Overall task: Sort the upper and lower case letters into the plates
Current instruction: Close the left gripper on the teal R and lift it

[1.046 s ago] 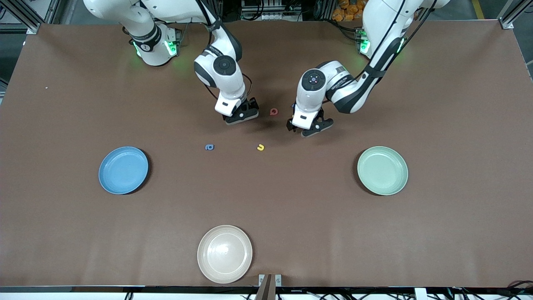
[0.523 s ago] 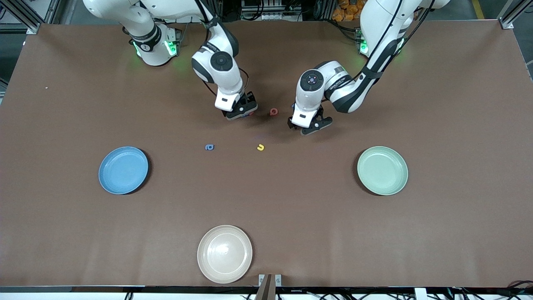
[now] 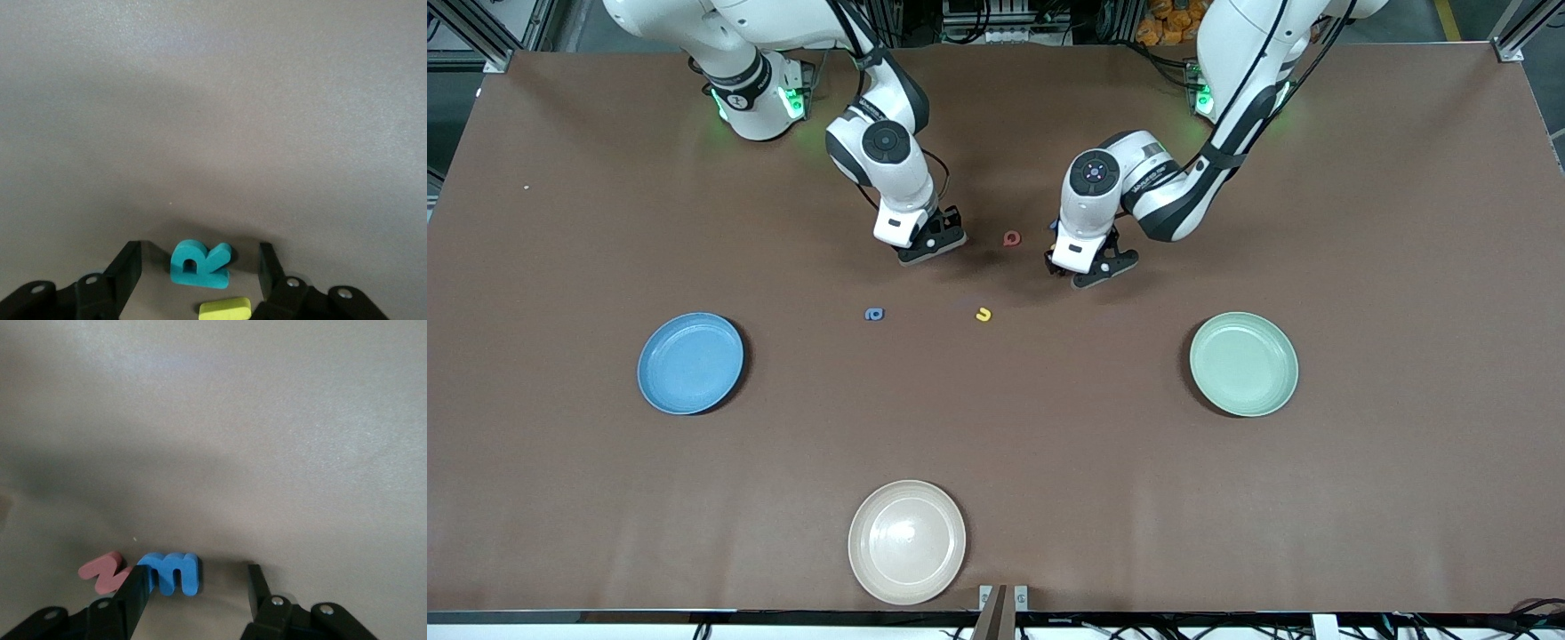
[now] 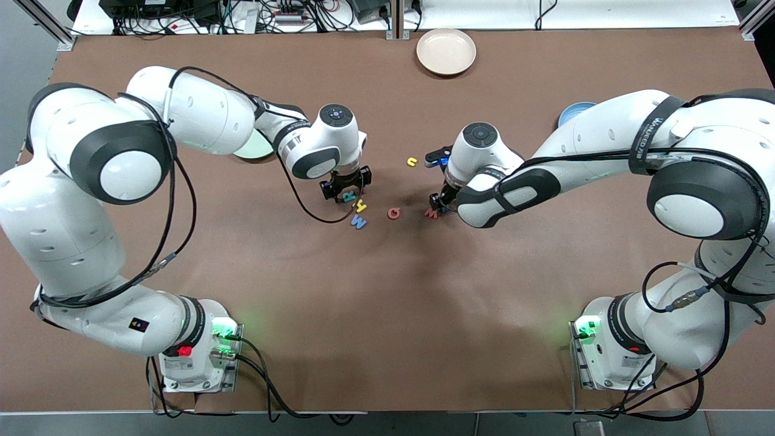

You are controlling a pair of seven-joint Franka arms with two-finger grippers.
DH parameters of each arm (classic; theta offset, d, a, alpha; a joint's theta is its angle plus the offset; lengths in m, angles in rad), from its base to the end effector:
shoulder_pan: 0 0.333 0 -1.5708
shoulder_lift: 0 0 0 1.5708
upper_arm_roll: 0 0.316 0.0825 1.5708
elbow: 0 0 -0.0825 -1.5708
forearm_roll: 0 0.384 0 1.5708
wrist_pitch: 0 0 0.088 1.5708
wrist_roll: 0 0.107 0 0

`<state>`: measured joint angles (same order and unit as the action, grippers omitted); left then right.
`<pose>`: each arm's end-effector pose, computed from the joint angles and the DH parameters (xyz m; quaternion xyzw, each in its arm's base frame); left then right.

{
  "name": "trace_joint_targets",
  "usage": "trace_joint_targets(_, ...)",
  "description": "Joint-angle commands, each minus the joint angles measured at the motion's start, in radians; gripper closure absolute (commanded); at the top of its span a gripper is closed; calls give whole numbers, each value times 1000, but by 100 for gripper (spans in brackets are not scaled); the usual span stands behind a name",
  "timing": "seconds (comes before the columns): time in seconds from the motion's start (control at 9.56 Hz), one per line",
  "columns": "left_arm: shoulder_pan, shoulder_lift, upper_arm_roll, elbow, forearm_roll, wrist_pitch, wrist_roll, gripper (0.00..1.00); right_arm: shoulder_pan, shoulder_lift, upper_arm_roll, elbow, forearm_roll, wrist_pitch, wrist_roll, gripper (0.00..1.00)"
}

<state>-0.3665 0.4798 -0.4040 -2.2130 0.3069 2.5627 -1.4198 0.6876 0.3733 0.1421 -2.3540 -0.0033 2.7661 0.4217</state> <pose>0.3785 -0.3849 0.1688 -0.9775 -0.2076 0.0282 0.0251 0.3452 0.3820 0.1773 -0.9795 -0.1987 -0.0025 0.0328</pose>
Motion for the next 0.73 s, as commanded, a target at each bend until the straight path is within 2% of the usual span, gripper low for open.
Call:
trace_joint_targets(0.0,3,-4,-3,-19,35,21,-41,28,-17,-17,24,-27,25,12,-14,36)
trace_joint_targets(0.1,3,-6,-3,-20,35,21,-41,38,-17,-17,31,-25,26,10,-9,36)
trace_joint_targets(0.21,1,-6,-3,-20,35,21,-41,54,-17,-19,40,-24,57,10,-11,36)
trace_joint_targets(0.31,1,-7,-3,-20,35,21,-39,85,-17,-19,42,-22,65,10,-15,36)
trace_joint_targets(0.42,6,-9,-3,-17,35,21,-38,100,-14,-17,42,-22,66,12,-15,36)
trace_joint_targets(0.63,17,-29,1,-4,40,16,-25,100,-13,-17,45,-19,66,10,-15,36)
